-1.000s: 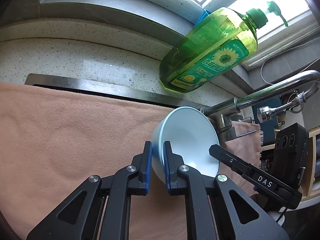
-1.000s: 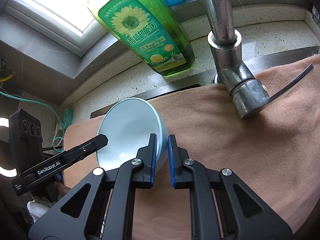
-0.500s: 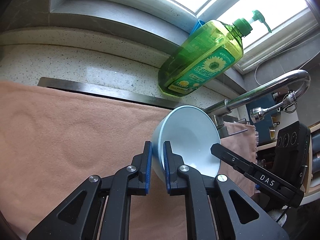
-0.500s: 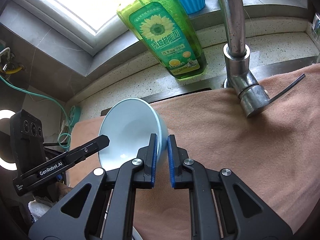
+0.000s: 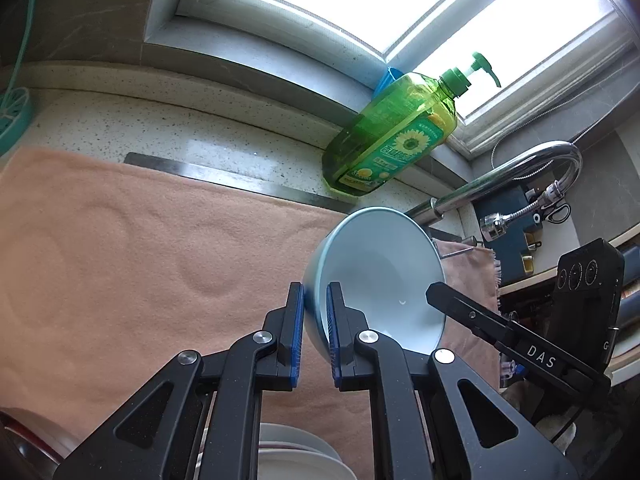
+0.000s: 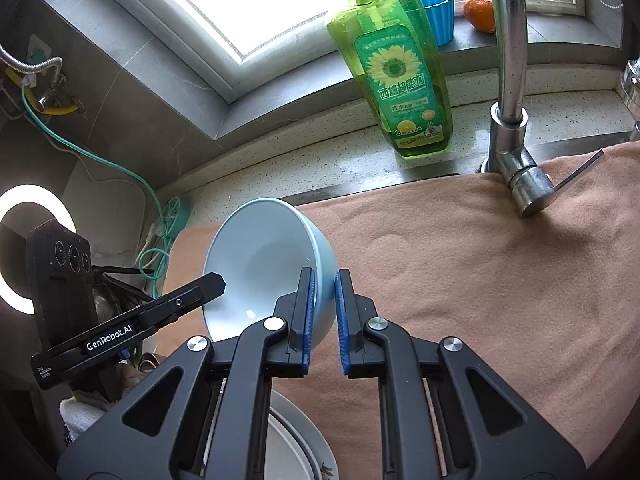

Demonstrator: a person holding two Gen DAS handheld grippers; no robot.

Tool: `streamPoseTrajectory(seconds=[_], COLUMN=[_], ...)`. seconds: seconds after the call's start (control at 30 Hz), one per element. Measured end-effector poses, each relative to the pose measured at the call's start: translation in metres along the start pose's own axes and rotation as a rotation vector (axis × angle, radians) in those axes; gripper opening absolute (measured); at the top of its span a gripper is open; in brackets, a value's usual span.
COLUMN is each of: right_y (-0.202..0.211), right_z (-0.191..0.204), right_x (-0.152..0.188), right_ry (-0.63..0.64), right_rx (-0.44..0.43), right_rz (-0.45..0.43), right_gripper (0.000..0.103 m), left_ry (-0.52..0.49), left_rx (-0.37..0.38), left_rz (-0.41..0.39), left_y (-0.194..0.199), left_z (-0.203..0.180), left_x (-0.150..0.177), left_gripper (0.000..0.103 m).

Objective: Organize plates and bowls
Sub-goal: 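Lift the white ceramic bowl and carry it over the nested steel bowls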

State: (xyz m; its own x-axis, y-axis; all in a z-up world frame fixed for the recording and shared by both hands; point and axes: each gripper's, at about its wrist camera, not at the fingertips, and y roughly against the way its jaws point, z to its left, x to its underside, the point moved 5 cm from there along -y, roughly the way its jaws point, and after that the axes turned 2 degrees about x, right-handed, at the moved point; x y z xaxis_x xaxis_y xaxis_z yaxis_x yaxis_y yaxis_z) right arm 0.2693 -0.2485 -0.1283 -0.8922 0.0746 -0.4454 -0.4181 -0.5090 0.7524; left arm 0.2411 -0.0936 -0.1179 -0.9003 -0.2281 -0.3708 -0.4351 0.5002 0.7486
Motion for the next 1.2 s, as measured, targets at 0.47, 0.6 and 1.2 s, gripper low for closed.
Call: streamPoseTrajectory(seconds=[0.47,0.6,1.2], right_y=[0.015,0.015,0.000], right_z=[0.061,0.081,0.150], right_x=[0.047,0.059,0.112], right_ry=[0.045,0.057,0.133], right_rx=[-0.028,-0.043,-0.087], right_rz=[-0.007,-0.004,0.046], right_gripper=[0.010,0.010,0.010], left_ry=[0.016,0.035,0.096], left_rx=[0.019,0.026,0.001], left_rz=[-0.053,-0.060,-0.119], left_y=[0.070,0.086,0.152], left_z=[0.025,0.037,0.093], left_x=[0.033,0.044,0.079], left_gripper=[0.010,0.010,0.010])
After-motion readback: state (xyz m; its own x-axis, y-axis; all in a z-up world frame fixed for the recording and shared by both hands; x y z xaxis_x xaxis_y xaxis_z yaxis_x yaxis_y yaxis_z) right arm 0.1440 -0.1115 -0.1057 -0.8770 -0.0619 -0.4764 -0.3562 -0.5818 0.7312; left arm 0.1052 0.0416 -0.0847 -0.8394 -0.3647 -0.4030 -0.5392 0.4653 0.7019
